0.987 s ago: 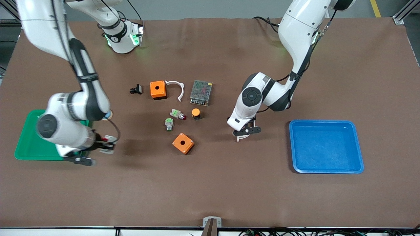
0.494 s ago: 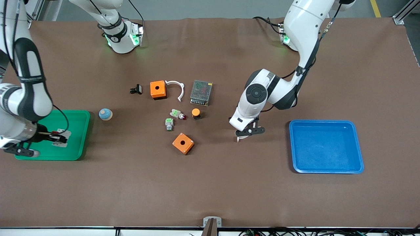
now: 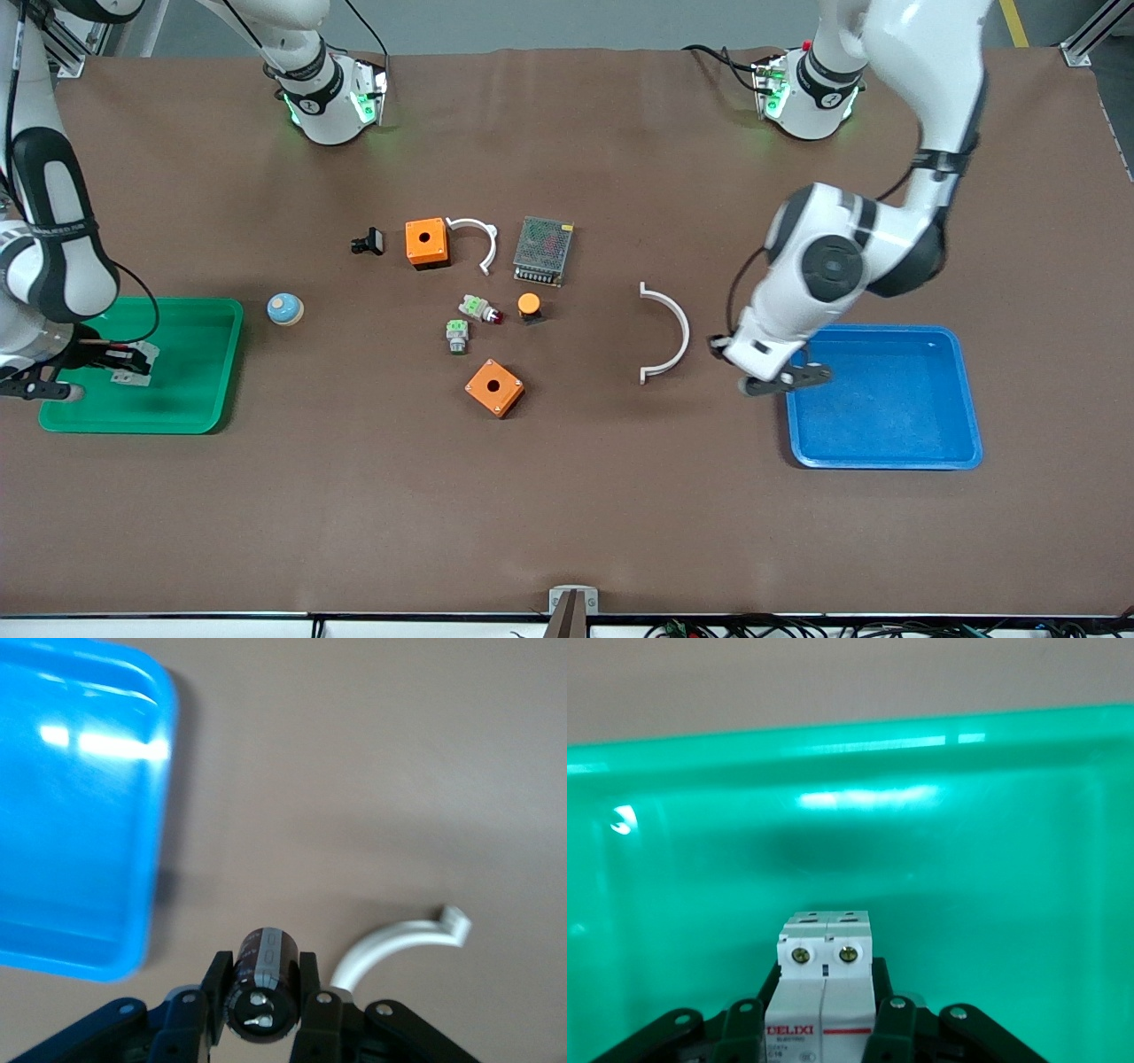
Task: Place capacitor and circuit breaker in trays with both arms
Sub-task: 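Carry the breaker to the green tray while the left gripper carries the capacitor, then lower the capacitor into the blue tray and open the left gripper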
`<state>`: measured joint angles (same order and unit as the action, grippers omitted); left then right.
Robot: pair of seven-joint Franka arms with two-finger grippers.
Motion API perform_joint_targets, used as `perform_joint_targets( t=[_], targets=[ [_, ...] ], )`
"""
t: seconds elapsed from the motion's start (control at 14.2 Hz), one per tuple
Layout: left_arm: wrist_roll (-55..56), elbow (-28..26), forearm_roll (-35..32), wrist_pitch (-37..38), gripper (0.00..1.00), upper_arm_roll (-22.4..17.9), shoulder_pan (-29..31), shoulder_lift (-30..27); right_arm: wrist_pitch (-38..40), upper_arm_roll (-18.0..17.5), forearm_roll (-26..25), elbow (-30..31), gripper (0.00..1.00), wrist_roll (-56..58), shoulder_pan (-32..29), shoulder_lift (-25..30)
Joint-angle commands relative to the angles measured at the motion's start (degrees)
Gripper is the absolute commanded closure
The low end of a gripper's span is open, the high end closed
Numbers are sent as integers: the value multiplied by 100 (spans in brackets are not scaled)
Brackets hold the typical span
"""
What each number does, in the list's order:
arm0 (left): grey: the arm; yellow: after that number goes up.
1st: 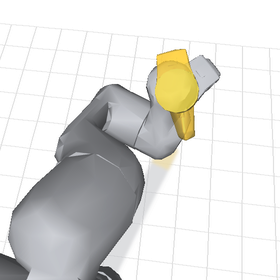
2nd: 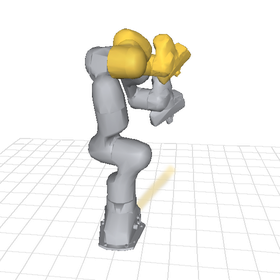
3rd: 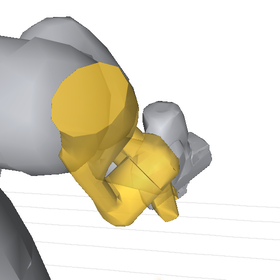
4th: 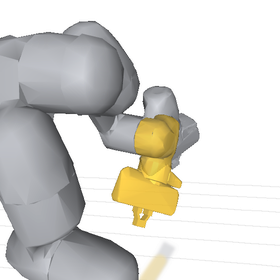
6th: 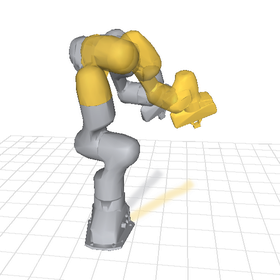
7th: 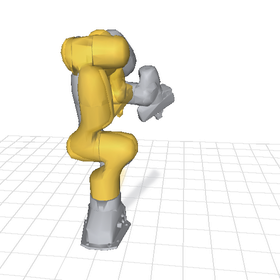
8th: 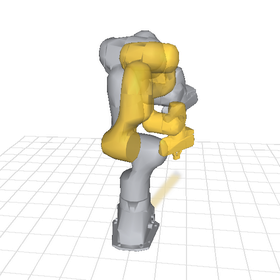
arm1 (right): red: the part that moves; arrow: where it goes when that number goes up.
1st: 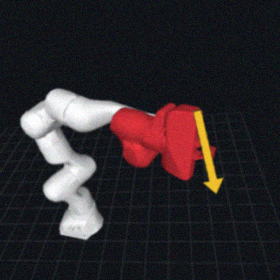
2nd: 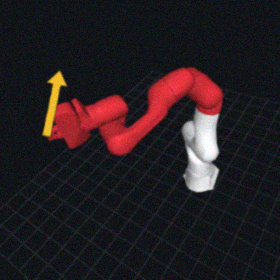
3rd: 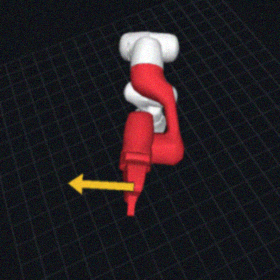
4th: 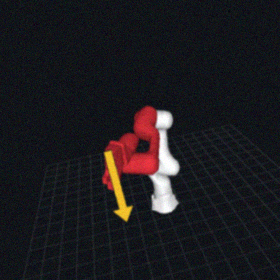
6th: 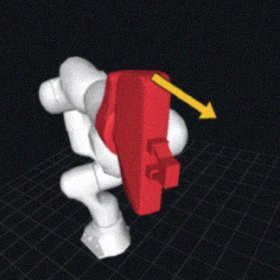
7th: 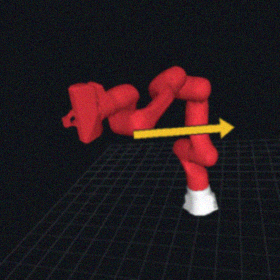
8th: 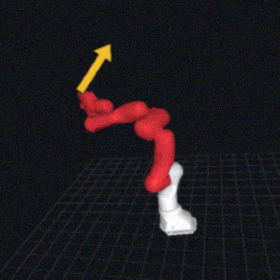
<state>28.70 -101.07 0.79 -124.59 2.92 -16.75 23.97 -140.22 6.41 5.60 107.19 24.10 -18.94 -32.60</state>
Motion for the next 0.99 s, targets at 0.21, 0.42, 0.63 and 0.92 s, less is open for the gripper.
perform_joint_targets(
  t=[0.21,0.42,0.63,0.92],
  targets=[
    [-918,26,-132,93,78,16,1031,55,-146,-123,55,101,100,271,-162,-45],
    [-1270,26,-430,76,78,25,1402,187,-129,-114,46,31,1,419,-171,-71],
    [-1393,131,-685,67,78,25,1578,433,-67,-123,46,-197,0,544,-145,-63],
    [-1552,166,-712,-179,78,16,1701,697,914,-123,38,-872,0,482,22,-1]
  ],
)
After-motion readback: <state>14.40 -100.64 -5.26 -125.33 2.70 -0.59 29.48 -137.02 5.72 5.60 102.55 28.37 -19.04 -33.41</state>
